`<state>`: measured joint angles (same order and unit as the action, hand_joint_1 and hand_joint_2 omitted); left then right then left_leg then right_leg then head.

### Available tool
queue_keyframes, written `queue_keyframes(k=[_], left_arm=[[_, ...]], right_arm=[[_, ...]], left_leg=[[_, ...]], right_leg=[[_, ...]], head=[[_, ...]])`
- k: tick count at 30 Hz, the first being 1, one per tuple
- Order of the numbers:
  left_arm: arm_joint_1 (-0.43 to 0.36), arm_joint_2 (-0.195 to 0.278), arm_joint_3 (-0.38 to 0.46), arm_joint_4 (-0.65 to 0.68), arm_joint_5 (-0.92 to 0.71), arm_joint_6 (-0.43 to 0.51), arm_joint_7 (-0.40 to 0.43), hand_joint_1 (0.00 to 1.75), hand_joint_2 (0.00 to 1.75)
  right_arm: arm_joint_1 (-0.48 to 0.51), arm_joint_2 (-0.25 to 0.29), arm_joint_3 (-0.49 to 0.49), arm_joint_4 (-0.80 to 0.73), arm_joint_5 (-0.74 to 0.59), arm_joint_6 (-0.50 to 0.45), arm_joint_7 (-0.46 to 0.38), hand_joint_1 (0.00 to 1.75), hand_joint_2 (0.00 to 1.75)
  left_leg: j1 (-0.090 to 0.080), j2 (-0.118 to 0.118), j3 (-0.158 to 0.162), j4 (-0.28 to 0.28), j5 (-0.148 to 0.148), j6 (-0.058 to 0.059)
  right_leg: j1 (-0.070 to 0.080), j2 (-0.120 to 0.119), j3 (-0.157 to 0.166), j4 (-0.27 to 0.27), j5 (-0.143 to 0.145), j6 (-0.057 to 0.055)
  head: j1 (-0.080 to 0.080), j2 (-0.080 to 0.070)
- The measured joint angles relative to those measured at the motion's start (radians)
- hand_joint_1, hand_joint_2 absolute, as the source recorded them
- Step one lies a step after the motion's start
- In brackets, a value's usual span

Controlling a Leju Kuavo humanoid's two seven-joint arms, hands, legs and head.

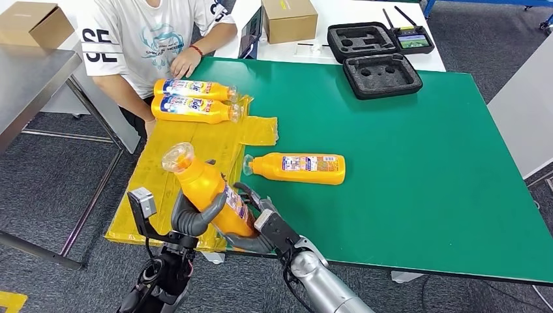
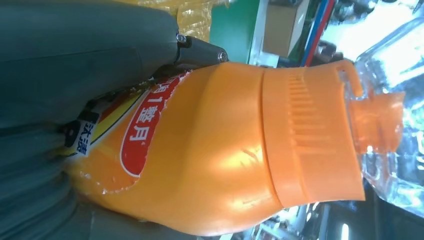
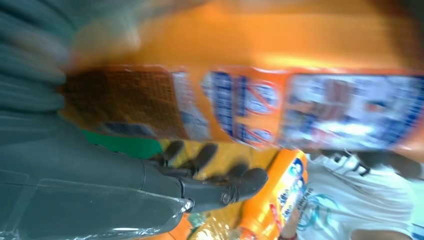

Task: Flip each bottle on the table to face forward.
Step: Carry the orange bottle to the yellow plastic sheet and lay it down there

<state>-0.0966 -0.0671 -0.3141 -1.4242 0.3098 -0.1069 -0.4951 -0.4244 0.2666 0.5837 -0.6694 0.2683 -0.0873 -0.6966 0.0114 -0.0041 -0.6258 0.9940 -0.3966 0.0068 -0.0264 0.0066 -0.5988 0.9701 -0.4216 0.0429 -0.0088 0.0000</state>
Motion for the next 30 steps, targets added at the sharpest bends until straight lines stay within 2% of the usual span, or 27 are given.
queue_keyframes(k=[4, 11, 19, 23, 27, 30], left_arm=[[-0.015, -0.001, 0.018, 0.012, -0.045, 0.103, -0.058, 1.75, 1.75], [-0.06, 0.008, 0.124, 0.015, -0.198, 0.414, -0.152, 1.75, 1.75], [-0.066, 0.031, 0.223, 0.019, -0.263, 0.563, -0.165, 1.75, 1.75], [-0.072, 0.063, 0.254, 0.026, -0.43, 0.635, -0.123, 1.75, 1.75], [-0.12, 0.11, 0.25, 0.083, -0.708, 0.627, -0.021, 1.75, 1.75], [-0.186, 0.134, 0.213, 0.166, -0.911, 0.609, 0.053, 1.75, 1.75]], right_arm=[[-0.01, 0.003, -0.003, -0.002, -0.042, 0.007, 0.0, 0.0, 0.0], [0.013, -0.002, -0.01, -0.078, -0.077, 0.033, 0.0, 0.0, 0.0], [0.076, -0.021, -0.012, -0.232, -0.096, 0.043, 0.003, 0.0, 0.0], [0.137, -0.031, -0.033, -0.382, -0.204, 0.017, 0.0, 0.0, 0.0], [0.17, -0.04, -0.048, -0.514, -0.271, -0.028, -0.001, 0.0, 1.75], [0.176, -0.044, -0.05, -0.557, -0.288, -0.03, -0.001, 0.0, 1.75]], left_leg=[[0.0, 0.0, 0.0, 0.0, 0.0, 0.0], [0.0, 0.0, 0.0, 0.0, 0.0, 0.0], [0.0, 0.0, 0.0, 0.0, 0.0, 0.0], [0.0, 0.0, 0.0, 0.0, 0.0, 0.0], [0.0, 0.0, 0.0, 0.0, 0.0, 0.0], [0.0, 0.0, 0.001, 0.0, 0.001, 0.0]], right_leg=[[0.0, 0.0, 0.0, 0.0, 0.0, 0.0], [0.0, 0.0, 0.0, 0.0, 0.0, 0.0], [0.0, 0.0, 0.0, 0.0, 0.0, 0.0], [0.0, 0.0, -0.001, 0.0, 0.0, 0.0], [0.0, 0.0, -0.001, 0.0, 0.0, 0.0], [0.0, 0.0, 0.0, 0.0, 0.0, 0.0]], head=[[0.0, 0.0], [0.0, 0.0], [0.0, 0.0], [0.0, 0.0], [0.0, 0.0], [0.0, 0.0]])
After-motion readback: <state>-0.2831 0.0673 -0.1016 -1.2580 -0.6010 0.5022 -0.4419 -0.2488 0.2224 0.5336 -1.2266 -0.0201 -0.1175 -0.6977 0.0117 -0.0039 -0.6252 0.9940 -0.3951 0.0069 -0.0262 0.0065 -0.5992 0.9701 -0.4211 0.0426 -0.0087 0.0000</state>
